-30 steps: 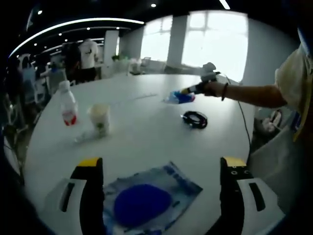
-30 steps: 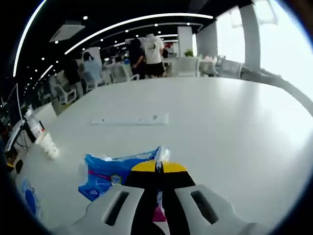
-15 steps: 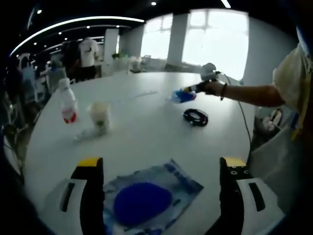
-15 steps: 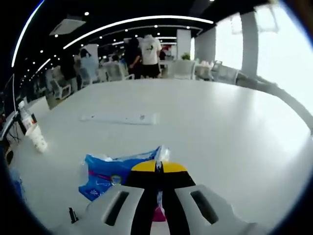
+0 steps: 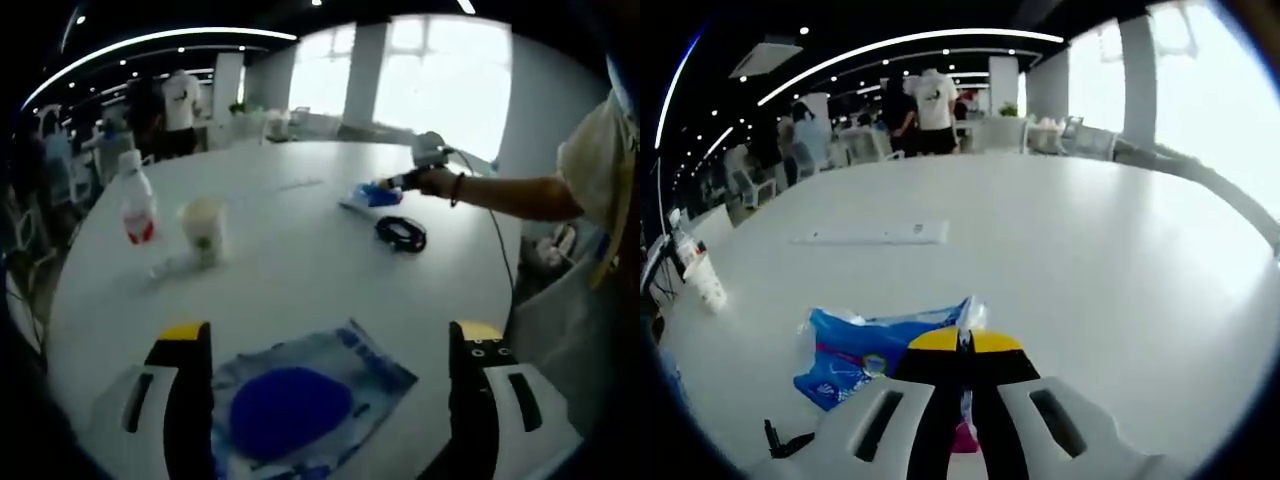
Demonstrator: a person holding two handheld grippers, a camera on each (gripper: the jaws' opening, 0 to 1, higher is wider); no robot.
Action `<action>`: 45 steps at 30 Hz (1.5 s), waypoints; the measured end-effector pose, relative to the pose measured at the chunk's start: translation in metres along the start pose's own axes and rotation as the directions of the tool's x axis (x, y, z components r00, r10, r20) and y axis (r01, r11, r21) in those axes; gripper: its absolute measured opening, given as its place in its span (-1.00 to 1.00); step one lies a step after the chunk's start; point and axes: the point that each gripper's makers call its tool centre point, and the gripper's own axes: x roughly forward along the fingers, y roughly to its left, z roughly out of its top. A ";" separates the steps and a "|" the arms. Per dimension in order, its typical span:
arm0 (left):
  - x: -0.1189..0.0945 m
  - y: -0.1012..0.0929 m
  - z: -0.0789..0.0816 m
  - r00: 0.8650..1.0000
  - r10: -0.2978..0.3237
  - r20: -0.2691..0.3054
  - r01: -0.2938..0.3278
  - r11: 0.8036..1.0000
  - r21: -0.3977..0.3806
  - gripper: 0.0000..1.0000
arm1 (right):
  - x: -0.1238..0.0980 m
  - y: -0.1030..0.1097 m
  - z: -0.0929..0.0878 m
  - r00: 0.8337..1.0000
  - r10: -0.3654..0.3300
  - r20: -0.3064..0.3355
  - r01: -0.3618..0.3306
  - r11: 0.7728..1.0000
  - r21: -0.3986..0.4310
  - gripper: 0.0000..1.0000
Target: Arrange the tabletop items into an orderly group along one side of the table until the central work area is clear of visible clutter.
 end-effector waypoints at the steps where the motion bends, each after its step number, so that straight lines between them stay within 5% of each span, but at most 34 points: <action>1: 0.000 0.000 -0.001 1.000 0.000 -0.002 0.000 1.000 -0.003 0.91 | 0.000 0.000 -0.001 1.000 0.000 0.001 0.000 1.000 0.010 -0.97; 14: 0.001 0.000 -0.009 0.999 -0.005 -0.032 0.004 1.000 -0.011 0.91 | 0.004 -0.004 -0.018 1.000 -0.001 -0.025 0.002 0.999 0.040 -0.89; 24: 0.001 0.002 -0.010 0.999 0.004 -0.038 -0.004 1.000 -0.015 0.91 | 0.004 -0.007 -0.016 1.000 -0.012 -0.020 0.014 0.997 0.082 -0.65; 36: -0.001 -0.001 -0.008 0.999 0.003 -0.036 -0.004 1.000 -0.017 0.92 | -0.006 -0.006 -0.001 1.000 0.002 0.006 -0.003 0.997 0.075 -0.11; 45: -0.001 -0.004 -0.004 1.000 -0.001 -0.029 0.001 1.000 -0.012 0.93 | -0.019 0.009 0.004 0.996 0.084 0.011 -0.085 0.988 0.130 0.40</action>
